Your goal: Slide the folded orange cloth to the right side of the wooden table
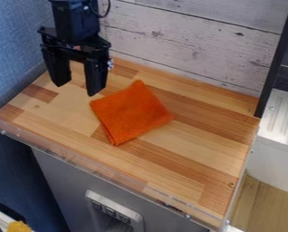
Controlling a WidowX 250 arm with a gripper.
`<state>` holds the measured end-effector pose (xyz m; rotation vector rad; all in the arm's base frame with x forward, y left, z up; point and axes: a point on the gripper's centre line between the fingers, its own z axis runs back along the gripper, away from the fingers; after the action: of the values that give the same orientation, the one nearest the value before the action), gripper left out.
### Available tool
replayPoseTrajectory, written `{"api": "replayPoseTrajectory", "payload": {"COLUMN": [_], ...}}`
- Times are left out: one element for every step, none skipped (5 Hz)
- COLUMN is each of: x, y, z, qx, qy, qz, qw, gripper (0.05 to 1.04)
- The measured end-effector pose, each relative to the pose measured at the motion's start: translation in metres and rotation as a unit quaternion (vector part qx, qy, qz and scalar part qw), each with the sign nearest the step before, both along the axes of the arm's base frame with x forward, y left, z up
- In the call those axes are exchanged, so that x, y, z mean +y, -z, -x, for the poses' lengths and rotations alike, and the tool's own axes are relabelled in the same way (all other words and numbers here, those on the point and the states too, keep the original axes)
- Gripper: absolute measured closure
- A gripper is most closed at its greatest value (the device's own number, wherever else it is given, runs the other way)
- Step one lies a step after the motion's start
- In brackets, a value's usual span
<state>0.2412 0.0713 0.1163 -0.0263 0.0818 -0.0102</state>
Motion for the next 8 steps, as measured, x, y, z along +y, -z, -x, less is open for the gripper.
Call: {"api": "replayPoseTrajectory", "payload": {"x": [-0.003,-0.009,-0.014,-0.016,-0.021,-0.025,-0.035,-0.039], "y": [0.001,-0.003,-0.001,0.001,0.003,0.008,0.009,0.019], "z": [-0.005,-0.018,-0.033,-0.05,-0.063,-0.069,-0.076,-0.08], "qx": [0.001,-0.011,-0.03,-0.047,-0.06,-0.061,-0.064,-0.066], "qy": [0.008,0.033,0.056,0.076,0.093,0.11,0.122,0.131], "qz": [0.001,-0.002,-0.01,-0.018,-0.02,-0.017,-0.014,-0.011], "qw": [1.0,0.9994,0.9979,0.9958,0.9936,0.9919,0.9904,0.9892], "gripper": [0.087,0.084,0.084,0.085,0.087,0.084,0.126,0.41]}}
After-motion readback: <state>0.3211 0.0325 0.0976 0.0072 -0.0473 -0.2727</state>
